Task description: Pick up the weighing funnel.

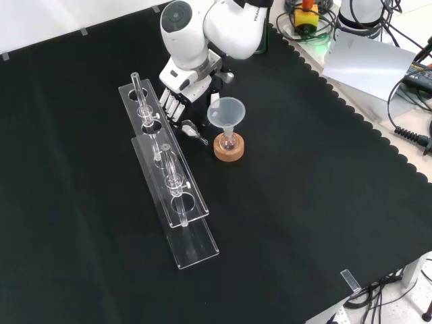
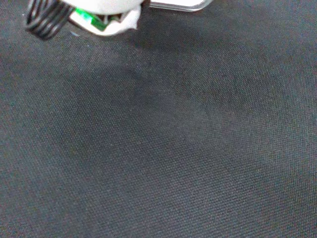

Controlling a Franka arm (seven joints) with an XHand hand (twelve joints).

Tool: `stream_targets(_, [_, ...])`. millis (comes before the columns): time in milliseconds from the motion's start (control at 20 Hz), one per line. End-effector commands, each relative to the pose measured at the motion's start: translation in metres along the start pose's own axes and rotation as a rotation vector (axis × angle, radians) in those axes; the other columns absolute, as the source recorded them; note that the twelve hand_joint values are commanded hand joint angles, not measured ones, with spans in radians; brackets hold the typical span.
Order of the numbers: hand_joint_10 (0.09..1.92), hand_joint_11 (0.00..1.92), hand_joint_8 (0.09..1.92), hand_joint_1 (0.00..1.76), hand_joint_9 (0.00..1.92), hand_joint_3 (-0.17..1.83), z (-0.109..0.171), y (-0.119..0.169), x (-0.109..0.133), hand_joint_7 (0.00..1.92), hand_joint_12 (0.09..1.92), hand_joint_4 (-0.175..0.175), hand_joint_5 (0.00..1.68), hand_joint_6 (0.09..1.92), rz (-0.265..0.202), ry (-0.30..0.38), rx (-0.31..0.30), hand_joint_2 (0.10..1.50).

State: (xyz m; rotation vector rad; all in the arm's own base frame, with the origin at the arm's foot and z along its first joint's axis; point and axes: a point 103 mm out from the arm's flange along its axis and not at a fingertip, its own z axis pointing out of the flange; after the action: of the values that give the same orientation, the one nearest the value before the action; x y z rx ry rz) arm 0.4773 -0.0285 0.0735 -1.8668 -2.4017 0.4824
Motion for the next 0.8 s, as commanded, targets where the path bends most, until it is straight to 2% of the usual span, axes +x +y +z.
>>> stream_targets(50, [0.54,0.51,0.72,0.94,0.71,0.62,0.0018,0.0023,0.0000,0.56,1.28,-0.017,0.59,0.79,-0.009,0.001,0.007,0.63])
stream_targets(800, [0.54,0.52,0.71,0.94,0.73,0.63,0.0100,0.0069,0.0030,0.57,1.28,-0.007,0.63,0.79,-0.020,-0.001,0.026,0.64])
